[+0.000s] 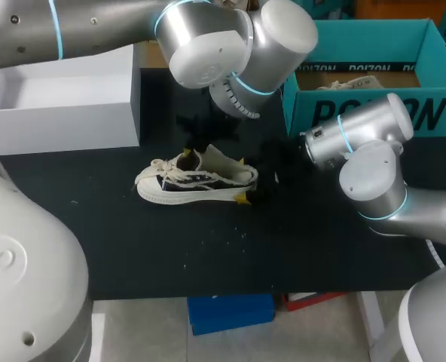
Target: Take the shoe out of the shoebox, open the shoe tongue, remove and reinsert the insole, then place the shoe into the shoebox
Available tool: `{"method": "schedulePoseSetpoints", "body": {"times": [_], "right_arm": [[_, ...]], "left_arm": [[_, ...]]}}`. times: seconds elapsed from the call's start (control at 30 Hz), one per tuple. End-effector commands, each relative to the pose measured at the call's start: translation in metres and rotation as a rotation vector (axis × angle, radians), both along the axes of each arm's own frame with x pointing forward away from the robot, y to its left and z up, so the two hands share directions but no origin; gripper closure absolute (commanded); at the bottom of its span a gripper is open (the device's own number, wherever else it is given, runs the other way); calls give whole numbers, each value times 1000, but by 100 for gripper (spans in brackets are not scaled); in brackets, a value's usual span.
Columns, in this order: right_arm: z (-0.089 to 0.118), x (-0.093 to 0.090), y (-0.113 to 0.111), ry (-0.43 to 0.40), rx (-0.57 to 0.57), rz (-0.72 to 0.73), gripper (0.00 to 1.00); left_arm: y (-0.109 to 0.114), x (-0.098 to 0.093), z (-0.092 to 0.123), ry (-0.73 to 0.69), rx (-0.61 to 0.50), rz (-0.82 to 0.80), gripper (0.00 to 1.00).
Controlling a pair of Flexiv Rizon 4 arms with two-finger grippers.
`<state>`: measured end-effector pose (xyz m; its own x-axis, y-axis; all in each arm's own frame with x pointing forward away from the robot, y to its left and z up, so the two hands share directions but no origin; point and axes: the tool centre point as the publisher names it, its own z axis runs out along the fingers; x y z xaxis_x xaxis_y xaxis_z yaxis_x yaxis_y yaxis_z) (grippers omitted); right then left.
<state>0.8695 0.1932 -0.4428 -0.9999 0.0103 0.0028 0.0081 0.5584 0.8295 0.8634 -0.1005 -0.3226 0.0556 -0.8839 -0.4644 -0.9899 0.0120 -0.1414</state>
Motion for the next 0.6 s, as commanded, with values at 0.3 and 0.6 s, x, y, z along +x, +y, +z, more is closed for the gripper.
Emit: {"method": "schedulePoseSetpoints", "body": {"times": [0.3, 0.6], "right_arm": [[-2, 1, 2, 1, -2, 0, 100], [-2, 1, 2, 1, -2, 0, 100]], "left_arm": [[19, -13, 3, -44, 16, -4, 100], [39, -20, -5, -52, 75, 25, 100]]}}
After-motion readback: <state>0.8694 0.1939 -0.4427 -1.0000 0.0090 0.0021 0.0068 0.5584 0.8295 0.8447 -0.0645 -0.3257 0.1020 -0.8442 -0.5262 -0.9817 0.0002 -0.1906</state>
